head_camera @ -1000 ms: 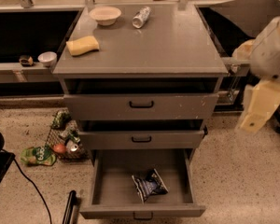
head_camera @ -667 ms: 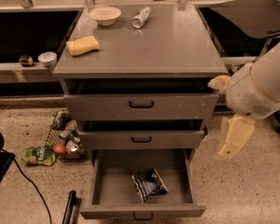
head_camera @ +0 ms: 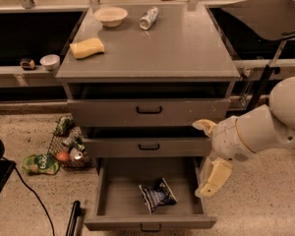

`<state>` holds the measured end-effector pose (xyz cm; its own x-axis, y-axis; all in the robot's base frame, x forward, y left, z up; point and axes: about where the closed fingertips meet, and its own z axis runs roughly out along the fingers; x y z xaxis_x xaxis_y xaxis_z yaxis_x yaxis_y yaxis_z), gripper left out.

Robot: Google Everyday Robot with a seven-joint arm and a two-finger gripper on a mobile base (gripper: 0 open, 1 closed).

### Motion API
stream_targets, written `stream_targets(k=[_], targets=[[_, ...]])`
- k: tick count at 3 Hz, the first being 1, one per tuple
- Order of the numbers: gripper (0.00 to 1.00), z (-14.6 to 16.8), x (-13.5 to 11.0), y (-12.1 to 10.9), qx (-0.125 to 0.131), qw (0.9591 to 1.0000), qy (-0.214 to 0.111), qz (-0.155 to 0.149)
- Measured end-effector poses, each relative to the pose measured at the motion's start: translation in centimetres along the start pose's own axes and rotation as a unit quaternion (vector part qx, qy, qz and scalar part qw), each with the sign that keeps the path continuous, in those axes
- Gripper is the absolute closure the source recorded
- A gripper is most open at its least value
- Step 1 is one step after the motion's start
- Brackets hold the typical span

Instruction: Pick blue chip bag from bottom drawer and place on counter

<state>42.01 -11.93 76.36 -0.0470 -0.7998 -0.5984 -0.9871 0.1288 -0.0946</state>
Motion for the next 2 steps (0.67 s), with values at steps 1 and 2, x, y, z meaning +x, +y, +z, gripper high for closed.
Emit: stream_targets(k=[1,2], targets=[[0.00,0.0,0.0,0.0,0.000,1.0000,0.000,0.000],[0.00,3.0,0.7,-0.2,-0.018,0.9998,0.002,-0.002]])
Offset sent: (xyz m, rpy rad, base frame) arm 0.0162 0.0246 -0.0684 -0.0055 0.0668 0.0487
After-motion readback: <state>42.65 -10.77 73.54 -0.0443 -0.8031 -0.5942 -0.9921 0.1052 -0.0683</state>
